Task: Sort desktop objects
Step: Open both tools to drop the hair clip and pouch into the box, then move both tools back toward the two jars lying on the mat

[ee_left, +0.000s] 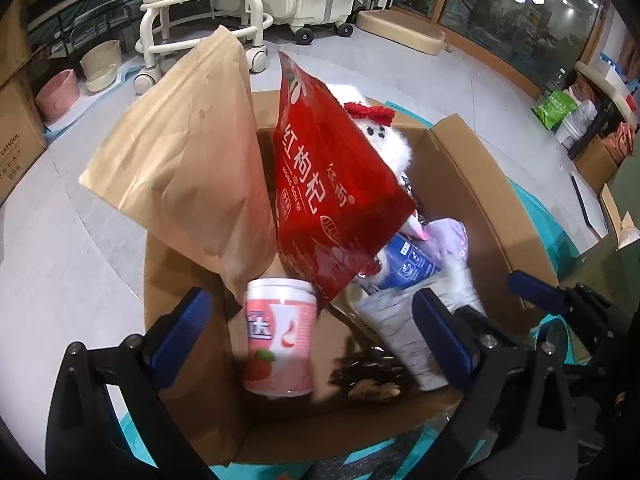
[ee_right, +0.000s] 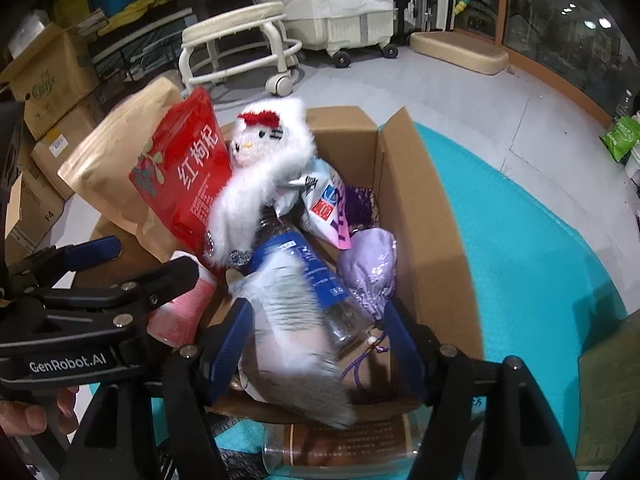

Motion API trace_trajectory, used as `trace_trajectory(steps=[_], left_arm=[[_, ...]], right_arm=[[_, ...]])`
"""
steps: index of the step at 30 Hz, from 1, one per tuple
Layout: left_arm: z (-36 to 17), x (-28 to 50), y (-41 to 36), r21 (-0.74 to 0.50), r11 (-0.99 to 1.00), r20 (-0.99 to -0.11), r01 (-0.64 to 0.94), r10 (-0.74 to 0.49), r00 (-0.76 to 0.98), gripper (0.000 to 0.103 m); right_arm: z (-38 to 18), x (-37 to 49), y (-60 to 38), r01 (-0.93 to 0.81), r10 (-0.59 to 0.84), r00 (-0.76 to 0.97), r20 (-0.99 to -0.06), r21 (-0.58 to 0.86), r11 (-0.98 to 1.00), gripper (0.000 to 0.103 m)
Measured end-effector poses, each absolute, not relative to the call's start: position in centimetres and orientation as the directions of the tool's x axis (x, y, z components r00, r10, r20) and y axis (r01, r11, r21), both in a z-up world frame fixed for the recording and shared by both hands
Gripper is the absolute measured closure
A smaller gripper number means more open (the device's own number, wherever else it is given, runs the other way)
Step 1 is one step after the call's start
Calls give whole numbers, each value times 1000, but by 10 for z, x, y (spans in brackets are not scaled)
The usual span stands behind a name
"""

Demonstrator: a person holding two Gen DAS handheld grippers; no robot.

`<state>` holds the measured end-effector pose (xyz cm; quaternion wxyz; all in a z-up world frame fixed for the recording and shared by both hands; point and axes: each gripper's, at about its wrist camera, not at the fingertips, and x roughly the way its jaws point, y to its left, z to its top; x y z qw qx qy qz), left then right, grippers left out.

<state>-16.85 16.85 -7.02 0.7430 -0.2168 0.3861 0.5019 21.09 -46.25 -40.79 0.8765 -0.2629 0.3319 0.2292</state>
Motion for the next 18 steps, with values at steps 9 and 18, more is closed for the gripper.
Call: trace_trajectory(steps=[9, 18], left_arm=[[-53, -171, 147, 79, 421, -774, -903, 597, 211, 0], [-39, -160, 109, 131, 482, -758, -866, 612, 226, 0]], right_arm=[[-389, 198, -484, -550, 233, 698, -677, -299, 780, 34], [-371, 176, -503, -541, 234, 717, -656, -314, 780, 34]])
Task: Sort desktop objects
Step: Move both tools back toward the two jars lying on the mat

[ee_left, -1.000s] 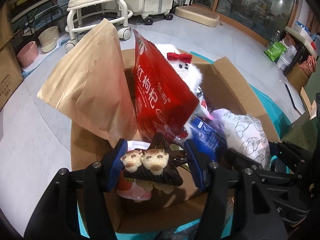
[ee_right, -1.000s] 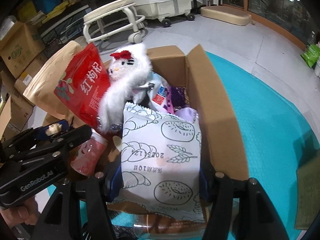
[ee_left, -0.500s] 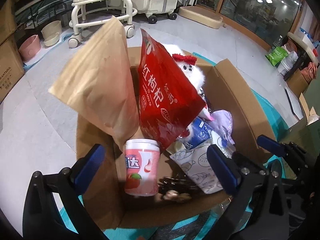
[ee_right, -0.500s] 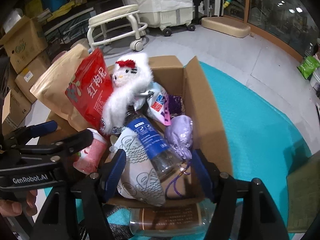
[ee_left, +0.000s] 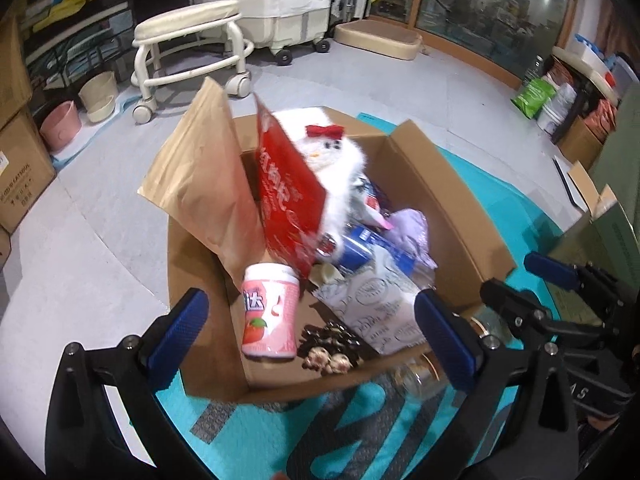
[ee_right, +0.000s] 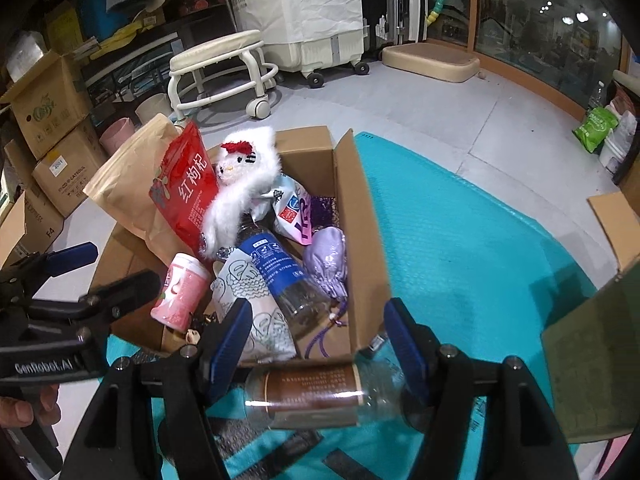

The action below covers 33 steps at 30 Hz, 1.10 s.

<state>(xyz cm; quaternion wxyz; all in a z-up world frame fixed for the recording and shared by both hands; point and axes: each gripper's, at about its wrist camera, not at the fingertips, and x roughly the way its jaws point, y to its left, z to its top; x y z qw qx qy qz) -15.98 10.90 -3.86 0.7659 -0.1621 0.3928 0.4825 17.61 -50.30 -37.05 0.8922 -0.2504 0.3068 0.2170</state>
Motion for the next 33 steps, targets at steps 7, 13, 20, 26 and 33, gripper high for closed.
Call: trace_trajectory(steps=[7, 13, 20, 26, 33], left_arm=[[-40, -149, 79, 159, 530, -757, -833, 607, 242, 0], [-49, -137, 54, 181, 573, -764, -800, 593, 252, 0], [-66, -126, 31, 179, 610, -779, -772, 567, 268, 0], [-85, -114, 15, 192, 640, -795, -744, 546, 265, 0], [-110, -105, -1, 172, 683, -818, -710, 500, 284, 0]], right_arm=[[-361, 160, -522, -531, 223, 731, -645, -333, 779, 33], [-358, 150, -543, -522, 205, 736, -646, -348, 779, 33], [-363, 143, -573, -498, 183, 736, -652, -338, 799, 33], [-377, 144, -602, -478, 168, 724, -669, -311, 822, 33], [-397, 150, -628, -473, 167, 704, -690, -280, 835, 33]])
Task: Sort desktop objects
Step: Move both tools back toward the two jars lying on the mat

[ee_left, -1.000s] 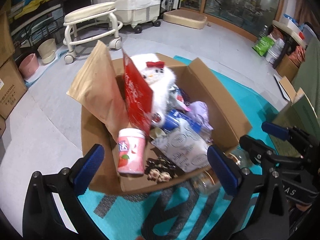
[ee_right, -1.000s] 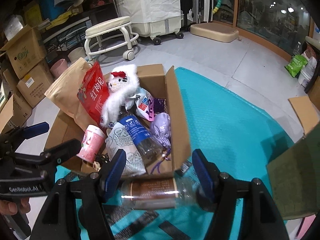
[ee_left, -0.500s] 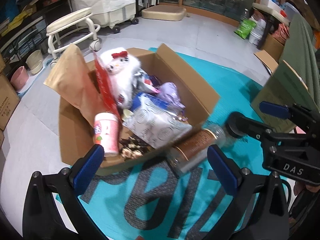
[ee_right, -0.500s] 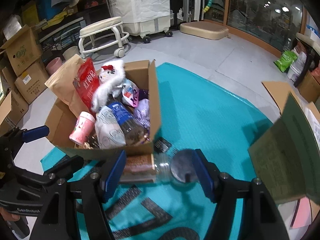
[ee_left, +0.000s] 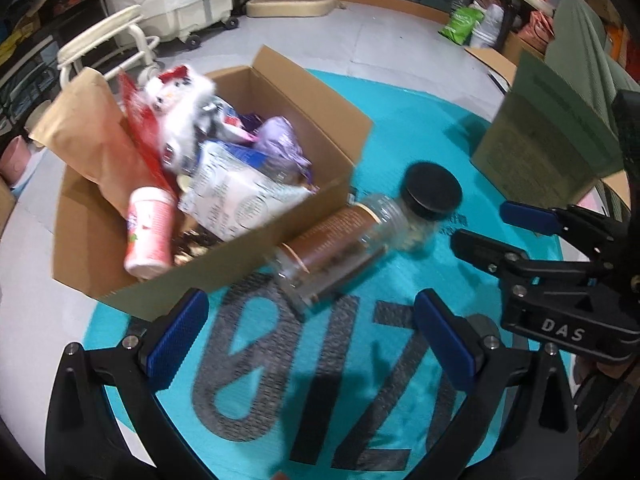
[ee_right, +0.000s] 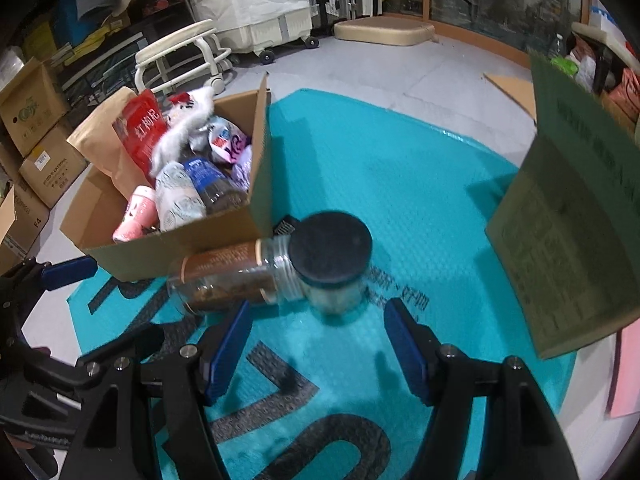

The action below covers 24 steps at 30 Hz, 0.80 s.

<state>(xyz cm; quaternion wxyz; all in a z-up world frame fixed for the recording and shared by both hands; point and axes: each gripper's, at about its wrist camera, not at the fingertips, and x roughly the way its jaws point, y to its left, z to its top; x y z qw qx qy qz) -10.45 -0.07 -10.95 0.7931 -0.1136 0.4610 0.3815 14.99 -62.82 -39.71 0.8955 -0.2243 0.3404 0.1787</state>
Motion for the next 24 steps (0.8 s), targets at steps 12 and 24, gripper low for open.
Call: trace_trajectory(steps=[12, 24], left_arm=[[-147, -82, -3, 169, 724, -841, -669, 460, 286, 0], [-165, -47, 19, 282, 761, -821, -584, 506, 263, 0]], right_arm=[[-423, 175, -662, -475, 214, 669, -712, -188, 860, 33], [-425, 202, -674, -493, 216, 651, -728, -189, 849, 33]])
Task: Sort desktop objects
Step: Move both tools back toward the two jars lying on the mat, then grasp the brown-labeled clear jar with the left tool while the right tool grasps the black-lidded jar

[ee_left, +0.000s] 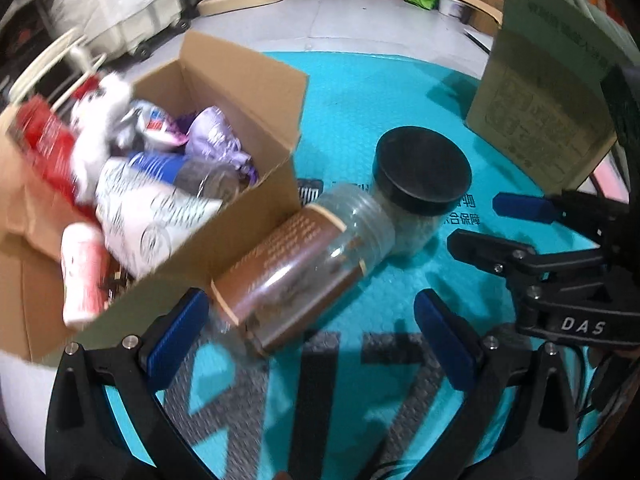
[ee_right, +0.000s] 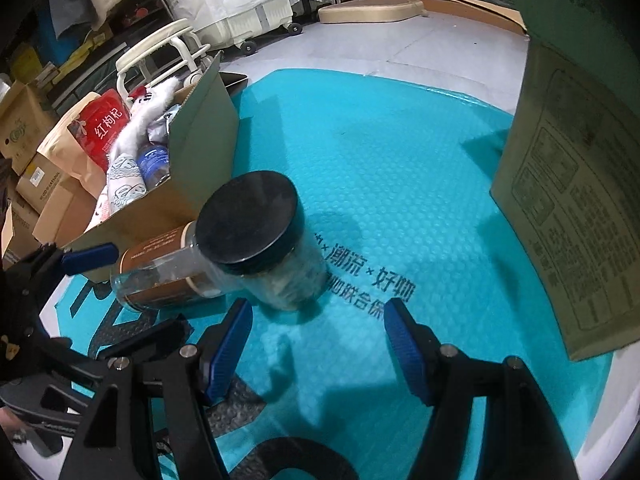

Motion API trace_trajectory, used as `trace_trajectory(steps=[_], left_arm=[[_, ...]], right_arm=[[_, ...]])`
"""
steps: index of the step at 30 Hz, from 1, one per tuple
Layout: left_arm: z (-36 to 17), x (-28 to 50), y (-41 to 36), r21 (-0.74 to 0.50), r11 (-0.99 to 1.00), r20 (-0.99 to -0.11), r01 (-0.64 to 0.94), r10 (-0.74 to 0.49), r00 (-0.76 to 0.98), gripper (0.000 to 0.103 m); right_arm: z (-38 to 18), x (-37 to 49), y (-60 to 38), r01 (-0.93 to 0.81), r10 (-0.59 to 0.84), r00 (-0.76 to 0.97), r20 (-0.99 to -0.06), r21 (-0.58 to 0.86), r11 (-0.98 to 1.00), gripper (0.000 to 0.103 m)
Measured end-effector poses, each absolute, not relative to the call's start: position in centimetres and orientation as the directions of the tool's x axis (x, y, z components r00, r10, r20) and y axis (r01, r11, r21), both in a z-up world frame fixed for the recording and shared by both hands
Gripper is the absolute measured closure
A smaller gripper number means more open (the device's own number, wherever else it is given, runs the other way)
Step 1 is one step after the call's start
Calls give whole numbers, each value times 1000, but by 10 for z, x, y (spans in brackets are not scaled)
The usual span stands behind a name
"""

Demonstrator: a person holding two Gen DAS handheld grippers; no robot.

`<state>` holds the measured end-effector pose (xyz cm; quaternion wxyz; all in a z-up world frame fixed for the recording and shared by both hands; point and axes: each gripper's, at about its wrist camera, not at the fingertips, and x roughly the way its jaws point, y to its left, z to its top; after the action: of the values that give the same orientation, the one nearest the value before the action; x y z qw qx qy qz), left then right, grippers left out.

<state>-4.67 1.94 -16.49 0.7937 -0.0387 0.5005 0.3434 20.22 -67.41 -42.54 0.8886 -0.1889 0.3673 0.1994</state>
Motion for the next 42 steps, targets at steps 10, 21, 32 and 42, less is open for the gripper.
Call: trace_trajectory(steps=[10, 21, 32, 42], left_arm=[[-166, -49, -1, 259, 783, -809, -566, 496, 316, 0], [-170, -35, 1, 301, 809, -818, -505, 492, 299, 0], [-183, -33, 33, 125, 817, -922, -563, 306, 238, 2], [-206, -56, 35, 20, 777, -929, -629, 247, 276, 12]], right_arm=[[-421, 210, -684, -496, 227, 652, -723, -181, 849, 33], [-418, 211, -693, -483, 227, 648, -727, -162, 861, 33], [-411, 213, -686, -496, 243, 651, -719, -161, 853, 33], [-416, 214, -681, -538, 275, 631, -725, -153, 829, 33]])
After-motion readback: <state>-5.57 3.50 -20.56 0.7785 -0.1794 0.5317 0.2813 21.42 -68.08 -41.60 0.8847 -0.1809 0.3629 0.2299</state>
